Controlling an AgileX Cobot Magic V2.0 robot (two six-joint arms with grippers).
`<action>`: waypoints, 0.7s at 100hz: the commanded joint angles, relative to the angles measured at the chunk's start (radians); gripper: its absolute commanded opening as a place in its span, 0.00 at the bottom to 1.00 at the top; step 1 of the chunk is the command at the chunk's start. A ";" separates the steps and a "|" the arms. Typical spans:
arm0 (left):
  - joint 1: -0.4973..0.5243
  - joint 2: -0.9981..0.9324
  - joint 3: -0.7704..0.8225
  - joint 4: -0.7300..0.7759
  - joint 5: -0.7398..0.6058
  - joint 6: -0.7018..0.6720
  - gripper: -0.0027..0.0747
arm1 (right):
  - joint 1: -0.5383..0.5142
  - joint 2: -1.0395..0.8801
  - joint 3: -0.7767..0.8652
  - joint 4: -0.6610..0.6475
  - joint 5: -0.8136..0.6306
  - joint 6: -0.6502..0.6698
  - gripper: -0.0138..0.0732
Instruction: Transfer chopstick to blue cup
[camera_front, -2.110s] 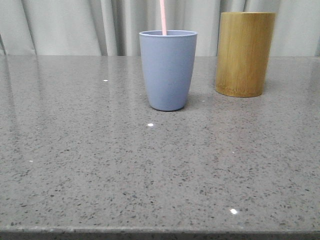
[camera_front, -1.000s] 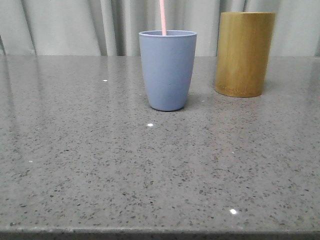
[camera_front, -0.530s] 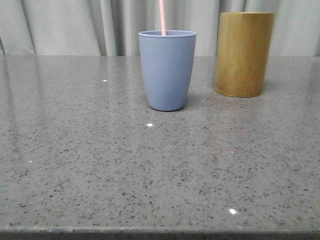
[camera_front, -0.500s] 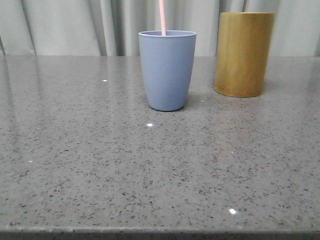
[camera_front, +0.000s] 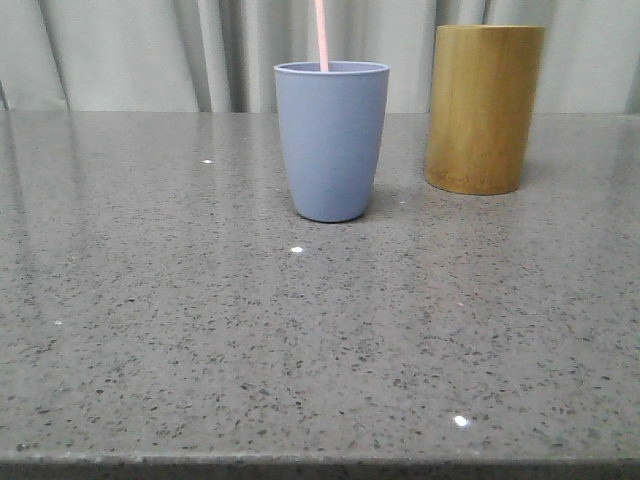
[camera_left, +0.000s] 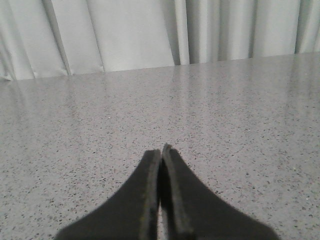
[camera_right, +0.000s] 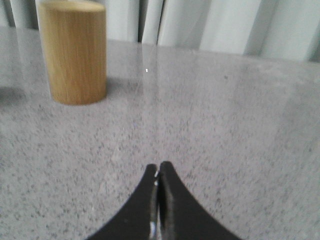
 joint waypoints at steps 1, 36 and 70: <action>0.002 -0.034 0.010 -0.008 -0.081 -0.013 0.01 | -0.006 -0.018 0.017 -0.026 -0.146 0.031 0.08; 0.002 -0.034 0.010 -0.008 -0.081 -0.013 0.01 | -0.006 -0.018 0.101 -0.082 -0.259 0.112 0.08; 0.002 -0.034 0.010 -0.008 -0.081 -0.013 0.01 | -0.006 -0.018 0.101 -0.082 -0.257 0.112 0.08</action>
